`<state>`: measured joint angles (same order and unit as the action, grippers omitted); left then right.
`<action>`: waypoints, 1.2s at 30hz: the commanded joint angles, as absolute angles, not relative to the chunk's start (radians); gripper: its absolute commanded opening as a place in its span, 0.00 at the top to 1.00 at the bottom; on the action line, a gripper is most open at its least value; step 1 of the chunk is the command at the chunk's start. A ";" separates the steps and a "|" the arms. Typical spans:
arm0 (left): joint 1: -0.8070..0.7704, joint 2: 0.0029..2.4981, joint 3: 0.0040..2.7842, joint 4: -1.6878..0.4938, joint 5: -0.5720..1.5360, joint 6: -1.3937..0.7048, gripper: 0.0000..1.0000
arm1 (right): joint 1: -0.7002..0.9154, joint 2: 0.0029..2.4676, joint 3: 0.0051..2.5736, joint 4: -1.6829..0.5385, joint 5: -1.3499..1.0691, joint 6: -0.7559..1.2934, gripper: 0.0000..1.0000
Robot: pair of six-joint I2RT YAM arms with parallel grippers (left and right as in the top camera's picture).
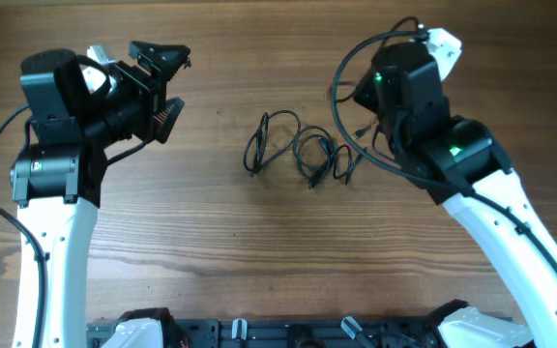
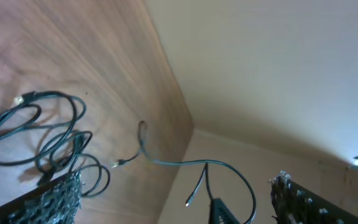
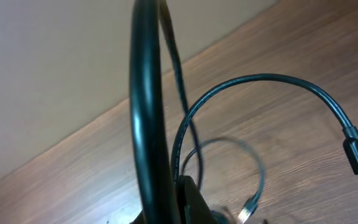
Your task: Untangle cables
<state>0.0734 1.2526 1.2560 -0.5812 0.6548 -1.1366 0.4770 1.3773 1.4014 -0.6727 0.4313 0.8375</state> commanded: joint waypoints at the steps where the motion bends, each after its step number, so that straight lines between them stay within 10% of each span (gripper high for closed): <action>1: 0.074 1.243 1.262 -0.628 0.635 -1.156 0.00 | 0.432 1.386 1.414 -0.633 0.486 0.827 0.96; 8: 0.074 1.243 1.262 -0.723 0.635 -1.023 0.00 | 0.247 1.401 1.414 -0.236 0.501 0.467 0.96; 24: 0.008 1.244 1.262 -0.768 0.539 -0.946 0.00 | -0.312 1.858 1.414 0.146 0.109 0.422 0.95; 25: -0.038 1.244 1.262 -0.764 0.521 -0.946 0.00 | -0.312 1.899 1.414 0.149 0.105 0.430 0.81; 27: -0.108 1.244 1.262 -0.745 0.471 -0.946 0.00 | -0.312 1.956 1.414 0.133 0.045 0.448 0.15; 36: -0.212 1.259 1.262 -0.742 0.387 -0.947 0.00 | -0.381 1.876 1.430 -0.099 0.105 0.450 0.00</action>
